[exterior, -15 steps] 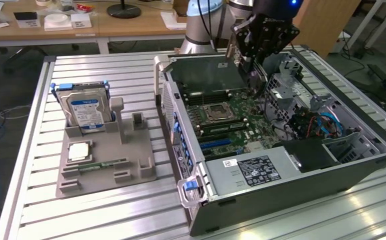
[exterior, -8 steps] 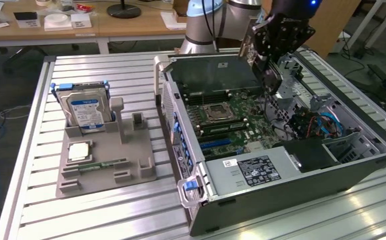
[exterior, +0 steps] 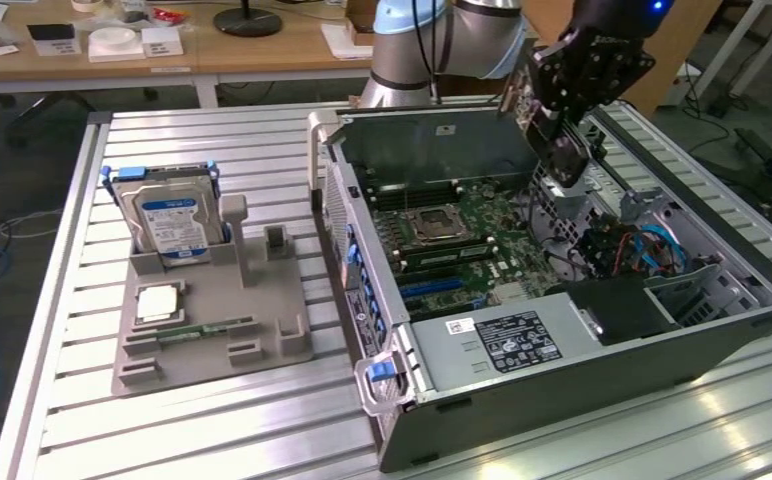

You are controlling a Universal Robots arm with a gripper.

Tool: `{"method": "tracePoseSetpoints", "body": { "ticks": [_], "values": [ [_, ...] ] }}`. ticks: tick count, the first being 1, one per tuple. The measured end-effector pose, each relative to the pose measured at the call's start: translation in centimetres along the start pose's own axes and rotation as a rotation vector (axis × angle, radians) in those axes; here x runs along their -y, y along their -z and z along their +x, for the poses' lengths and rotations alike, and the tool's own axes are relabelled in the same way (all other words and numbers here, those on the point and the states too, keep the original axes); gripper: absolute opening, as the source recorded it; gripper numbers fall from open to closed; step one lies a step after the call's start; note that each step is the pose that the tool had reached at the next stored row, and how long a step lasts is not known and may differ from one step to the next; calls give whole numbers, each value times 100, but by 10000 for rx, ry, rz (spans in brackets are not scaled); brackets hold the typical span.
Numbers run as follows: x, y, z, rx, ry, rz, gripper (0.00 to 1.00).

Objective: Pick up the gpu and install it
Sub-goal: 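Pick up the gpu and move the gpu toward the slot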

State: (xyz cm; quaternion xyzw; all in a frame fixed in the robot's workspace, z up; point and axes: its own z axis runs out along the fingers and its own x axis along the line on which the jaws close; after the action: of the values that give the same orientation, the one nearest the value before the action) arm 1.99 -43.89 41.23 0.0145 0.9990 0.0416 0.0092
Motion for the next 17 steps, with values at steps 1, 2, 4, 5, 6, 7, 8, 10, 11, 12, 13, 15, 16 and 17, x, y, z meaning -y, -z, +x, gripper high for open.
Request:
{"method": "tracePoseSetpoints", "body": {
  "ticks": [1,2,4,5,6,7,8,10,11,12,13,15,16,17],
  "values": [
    [-1,0,-30,0,-1,0,27],
    [-1,-1,-63,1,-1,-1,27],
    [-3,-2,-109,0,0,1,27],
    [-4,-2,-135,0,0,0,27],
    [-4,-3,-159,0,-1,0,27],
    [-5,-3,-184,1,-1,0,27],
    [-5,-4,-213,1,-1,0,27],
    [-8,-5,-274,0,1,0,27],
    [-8,-6,-298,0,-1,0,27],
    [-9,-7,-313,0,0,-1,27],
    [-10,-7,-322,0,0,0,27],
    [-11,-7,-328,0,-1,0,27],
    [-11,-7,-329,0,-2,0,27],
    [-11,-6,-330,0,-3,0,27]
  ]
}}
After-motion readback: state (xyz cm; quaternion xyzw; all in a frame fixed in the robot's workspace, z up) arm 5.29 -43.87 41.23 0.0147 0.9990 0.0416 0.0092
